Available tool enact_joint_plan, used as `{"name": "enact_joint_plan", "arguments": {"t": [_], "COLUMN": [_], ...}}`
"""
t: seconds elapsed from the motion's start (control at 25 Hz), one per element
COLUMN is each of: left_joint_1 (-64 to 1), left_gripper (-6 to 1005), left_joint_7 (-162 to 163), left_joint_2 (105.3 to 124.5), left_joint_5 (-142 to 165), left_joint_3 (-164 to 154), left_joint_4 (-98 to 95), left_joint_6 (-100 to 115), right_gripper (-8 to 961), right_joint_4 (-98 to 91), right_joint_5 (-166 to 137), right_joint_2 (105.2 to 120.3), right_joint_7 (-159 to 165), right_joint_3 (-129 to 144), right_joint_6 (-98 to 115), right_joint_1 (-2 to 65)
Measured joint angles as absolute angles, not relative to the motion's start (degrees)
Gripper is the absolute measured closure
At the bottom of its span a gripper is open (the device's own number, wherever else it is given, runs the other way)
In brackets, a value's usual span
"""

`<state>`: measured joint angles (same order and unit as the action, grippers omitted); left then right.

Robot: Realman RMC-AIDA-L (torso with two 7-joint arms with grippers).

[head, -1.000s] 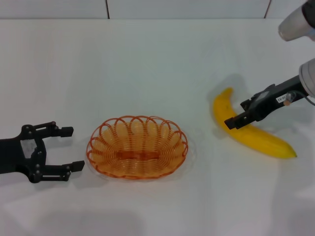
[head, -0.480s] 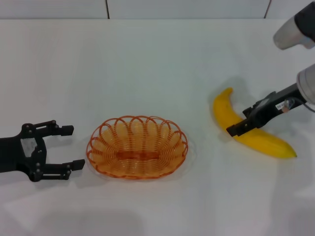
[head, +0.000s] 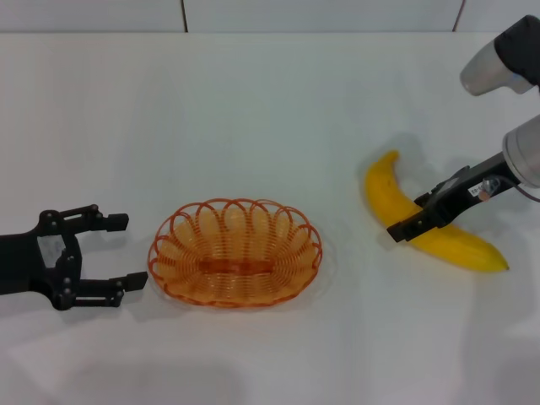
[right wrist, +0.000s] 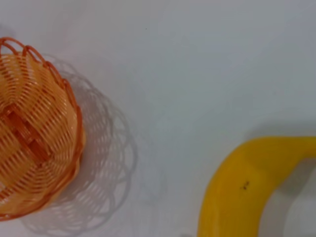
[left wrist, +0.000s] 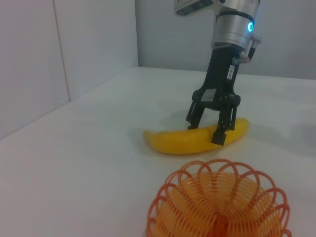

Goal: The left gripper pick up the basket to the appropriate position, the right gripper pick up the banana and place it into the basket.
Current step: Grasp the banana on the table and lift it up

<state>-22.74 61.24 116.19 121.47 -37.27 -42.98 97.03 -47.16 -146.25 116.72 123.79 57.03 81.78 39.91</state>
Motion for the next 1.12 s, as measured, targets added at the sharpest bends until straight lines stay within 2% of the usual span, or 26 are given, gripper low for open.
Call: {"name": "enact_joint_plan", "arguments": {"t": [0.28,0.52,1.12], "left_joint_1": [-22.8,-22.8,-22.3], "left_gripper": [119,119,118], "left_joint_7": [61.3,61.3,61.3], "left_joint_2": [116.19,116.16,116.03], "left_joint_5": [121.5,121.6,121.5], "left_joint_3": [-37.3,-37.3,-37.0], "left_joint_4": [-43.0,-43.0,-43.0], "left_joint_6": [97.0,97.0,97.0], "right_gripper": [231,460,448], "right_joint_4": [-47.3,-47.6,-52.6], "right_joint_5": [-146.1,-145.9,-145.7], "right_joint_2": [116.84,116.91,116.76], "right_joint_7": [124.0,124.1,125.0], "right_joint_3": [57.6,57.7,55.7], "right_joint_6": [81.7,81.7,82.6], "right_joint_1": [39.9,39.9,39.5]}}
